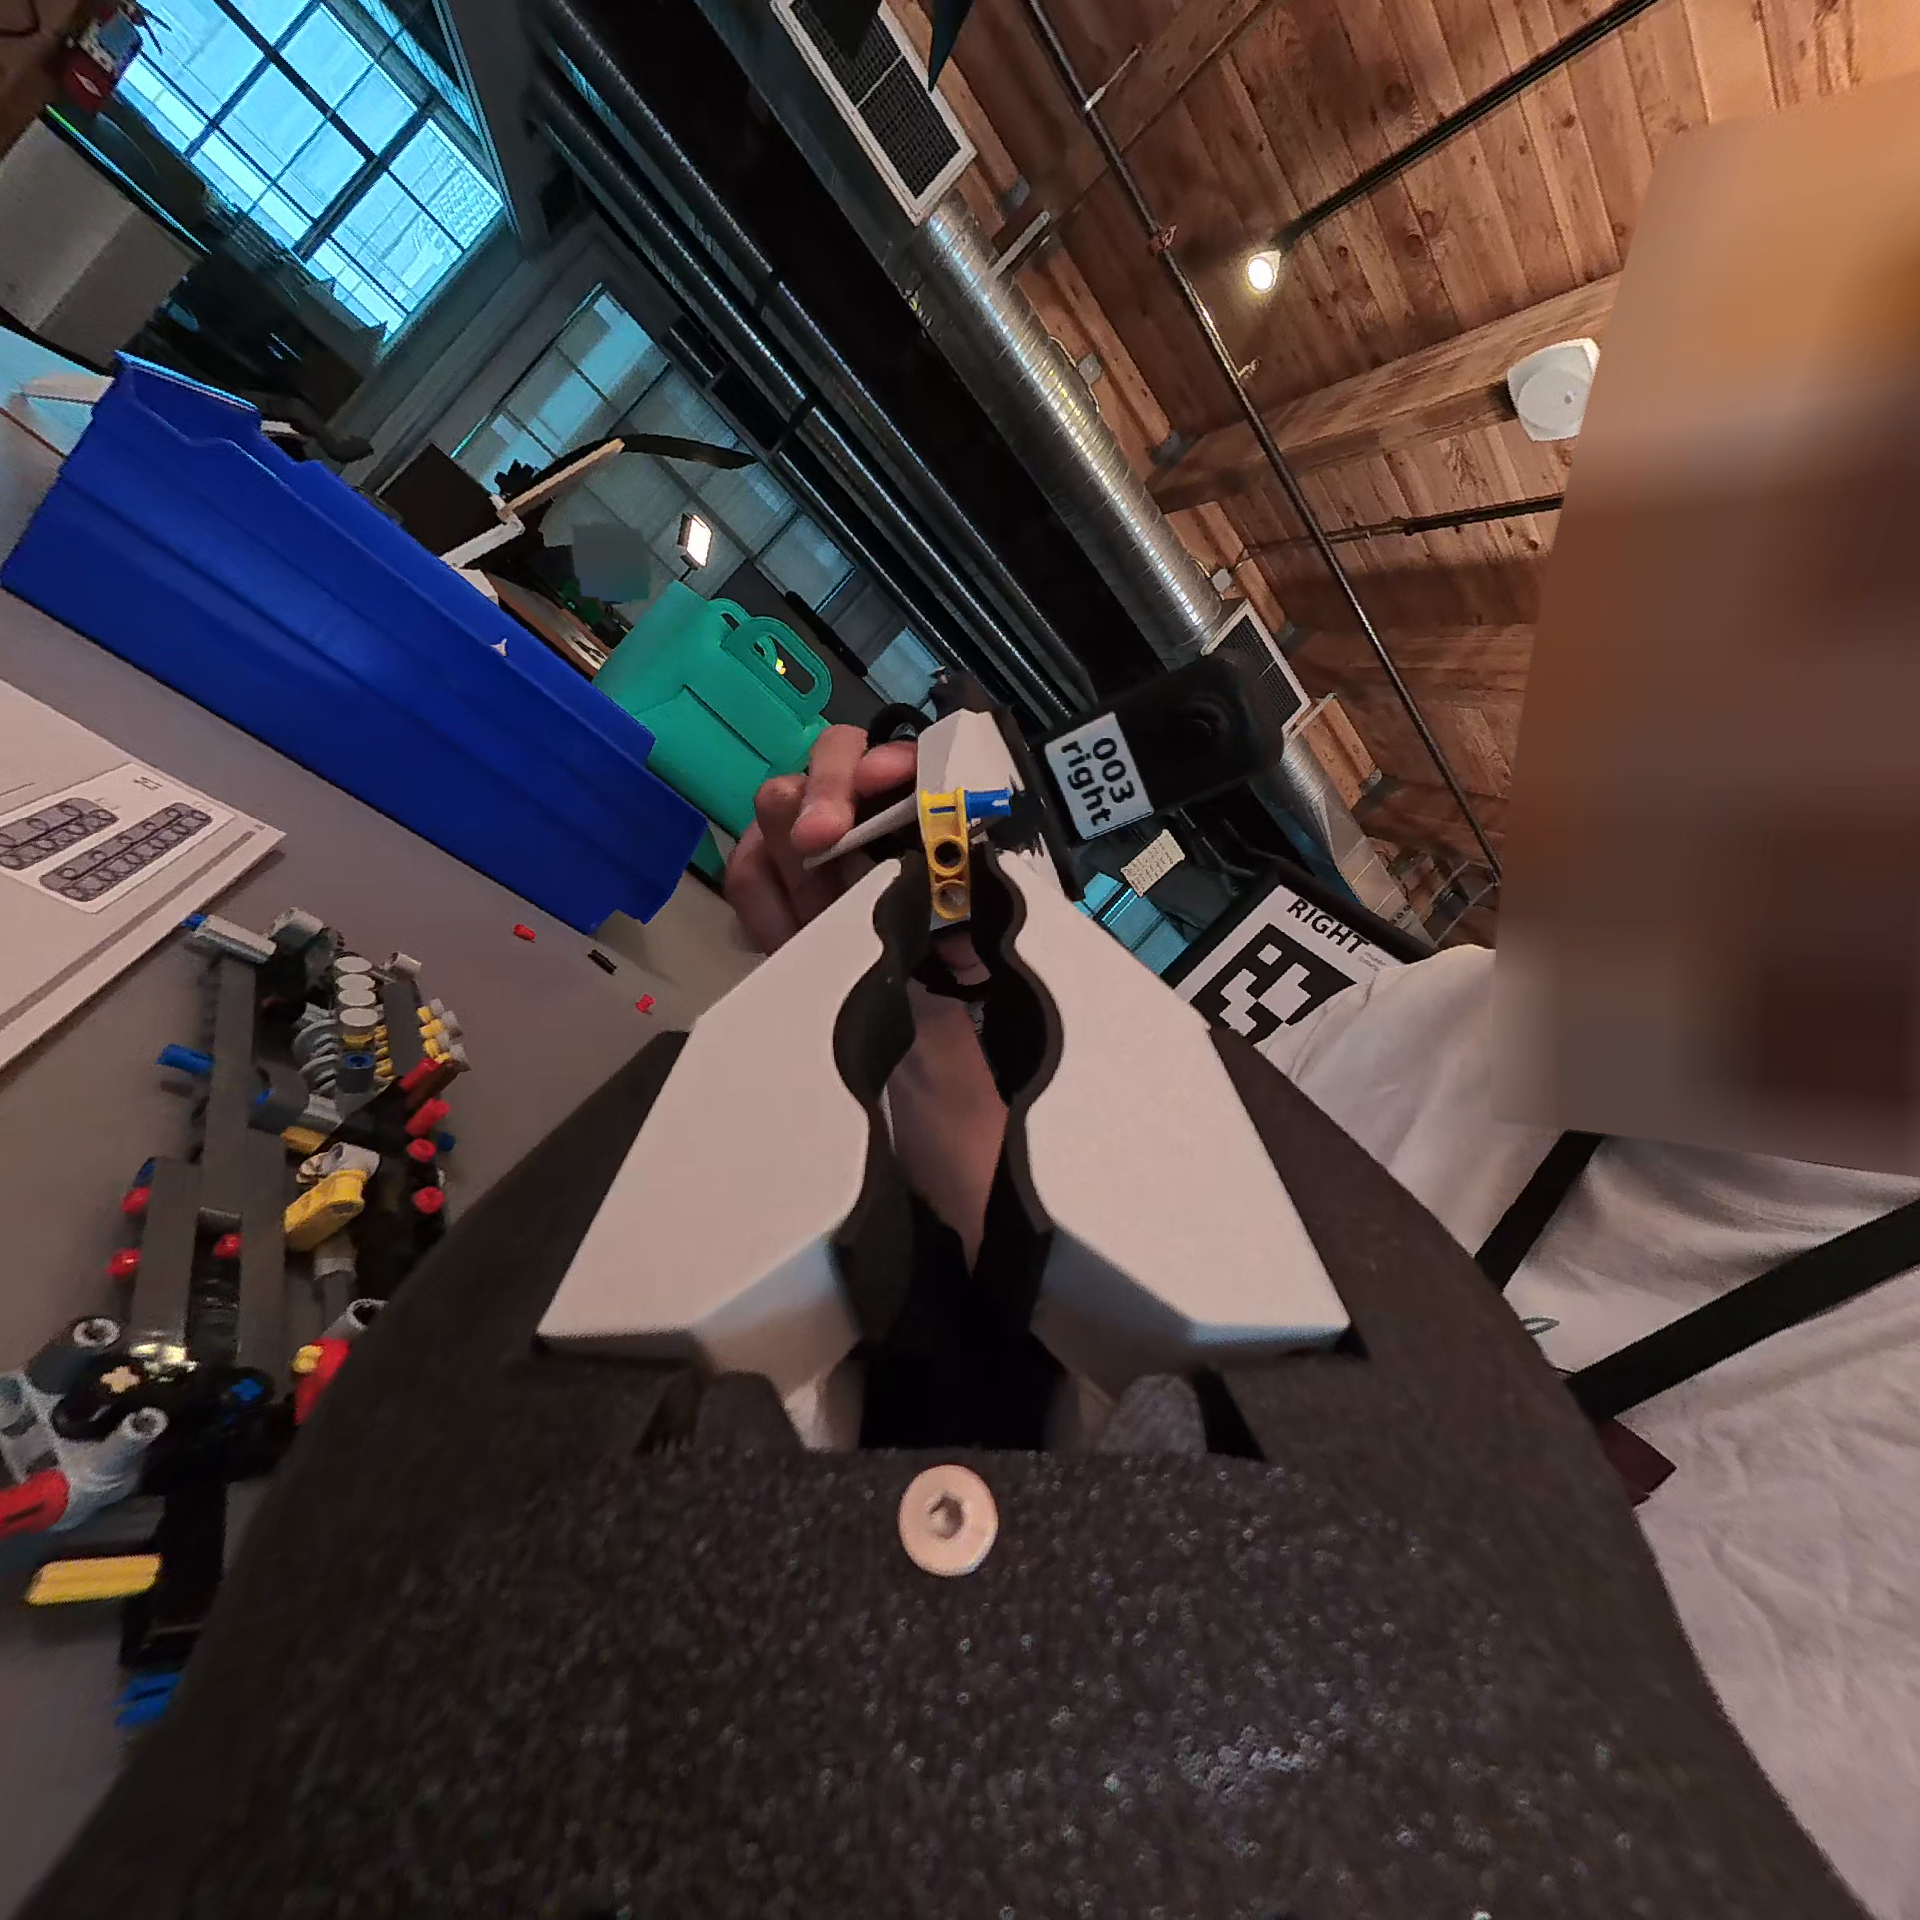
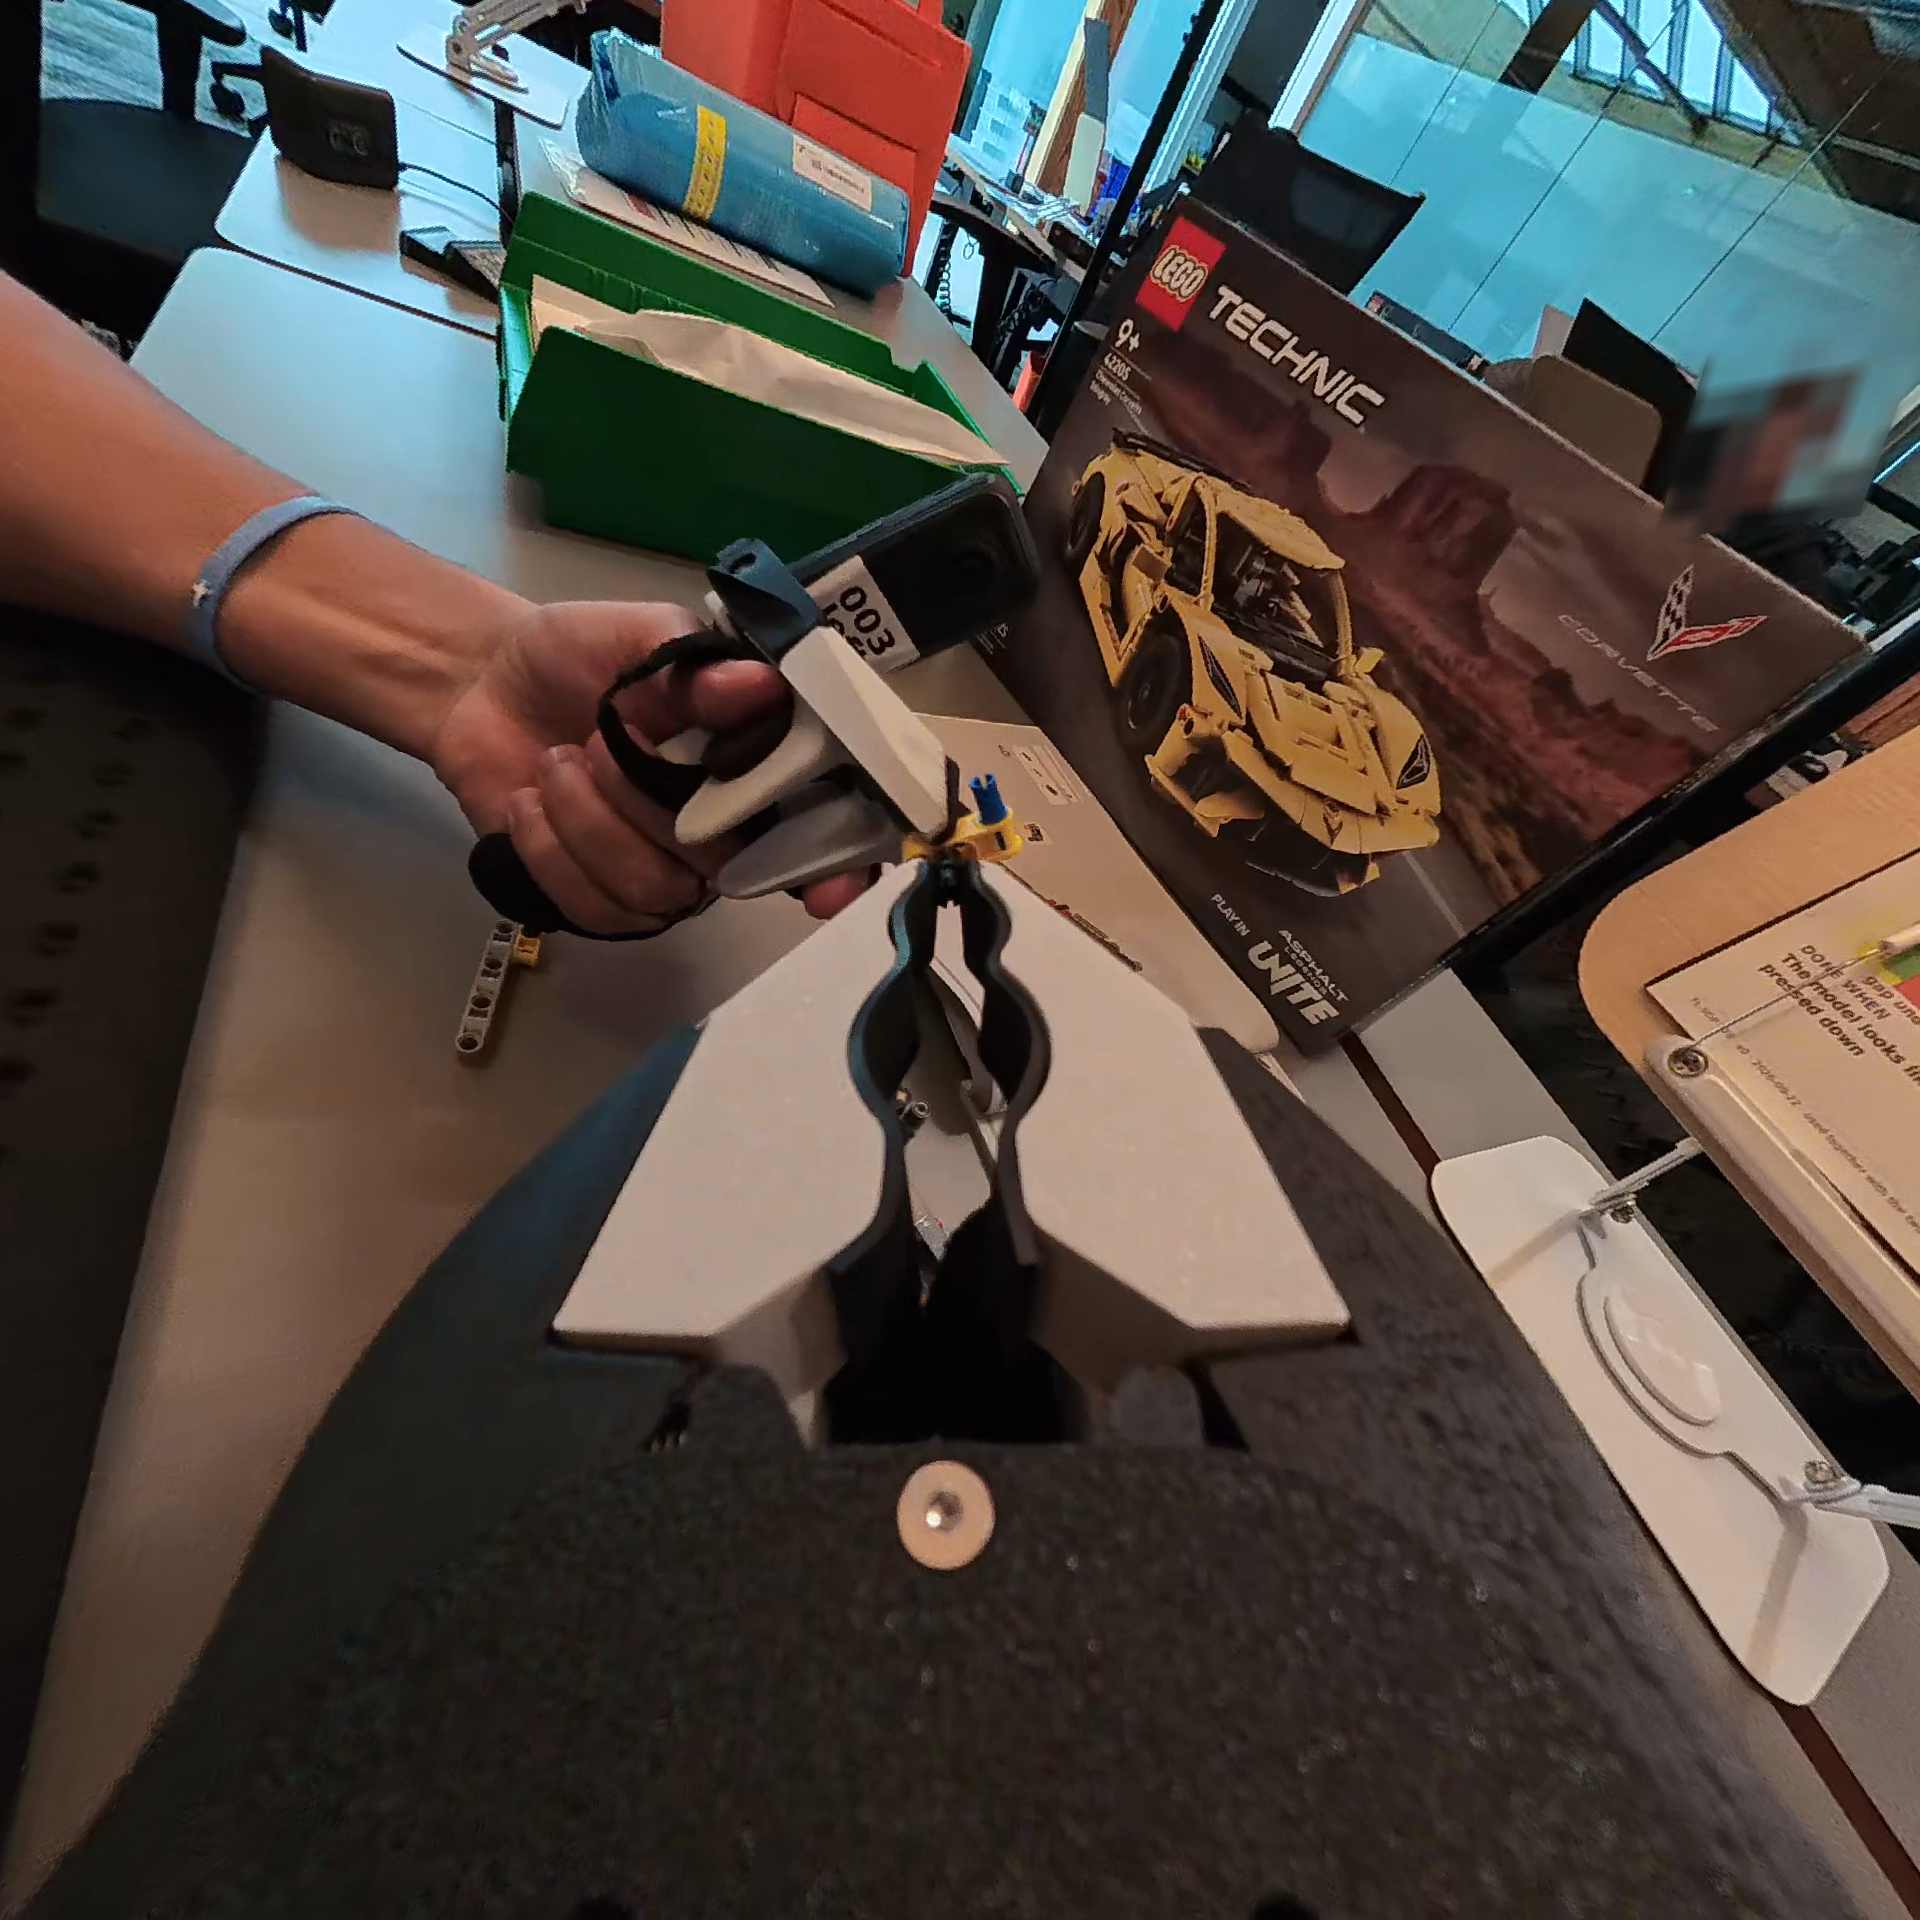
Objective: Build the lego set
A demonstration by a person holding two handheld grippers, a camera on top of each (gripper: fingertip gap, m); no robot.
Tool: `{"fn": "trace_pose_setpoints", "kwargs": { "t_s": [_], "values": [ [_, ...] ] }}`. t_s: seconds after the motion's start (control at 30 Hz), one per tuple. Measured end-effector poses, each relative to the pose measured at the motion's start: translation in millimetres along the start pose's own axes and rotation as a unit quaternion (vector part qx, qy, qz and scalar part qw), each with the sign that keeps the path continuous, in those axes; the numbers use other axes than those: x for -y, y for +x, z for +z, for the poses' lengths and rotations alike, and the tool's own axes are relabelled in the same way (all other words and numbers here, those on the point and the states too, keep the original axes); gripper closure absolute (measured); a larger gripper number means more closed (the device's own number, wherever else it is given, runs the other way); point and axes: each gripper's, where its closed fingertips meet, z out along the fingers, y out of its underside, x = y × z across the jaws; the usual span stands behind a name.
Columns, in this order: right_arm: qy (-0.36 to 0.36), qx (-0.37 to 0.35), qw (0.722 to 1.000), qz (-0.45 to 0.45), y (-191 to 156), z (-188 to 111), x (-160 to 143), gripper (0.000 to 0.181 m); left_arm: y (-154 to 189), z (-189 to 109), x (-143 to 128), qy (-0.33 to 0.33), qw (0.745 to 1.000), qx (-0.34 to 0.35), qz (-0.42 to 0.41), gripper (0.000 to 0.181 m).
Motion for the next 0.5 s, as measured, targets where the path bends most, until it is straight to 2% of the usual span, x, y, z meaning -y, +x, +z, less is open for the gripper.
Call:
{"fn": "trace_pose_setpoints", "kwargs": {
  "t_s": [0.5],
  "values": [
    [0.007, -0.012, 1.000, -0.016, 1.7, -0.4, 0.0, 0.177, -0.6, 1.1, -1.6, -0.006, 1.000, 0.004, -0.003, 0.176]
  ]
}}
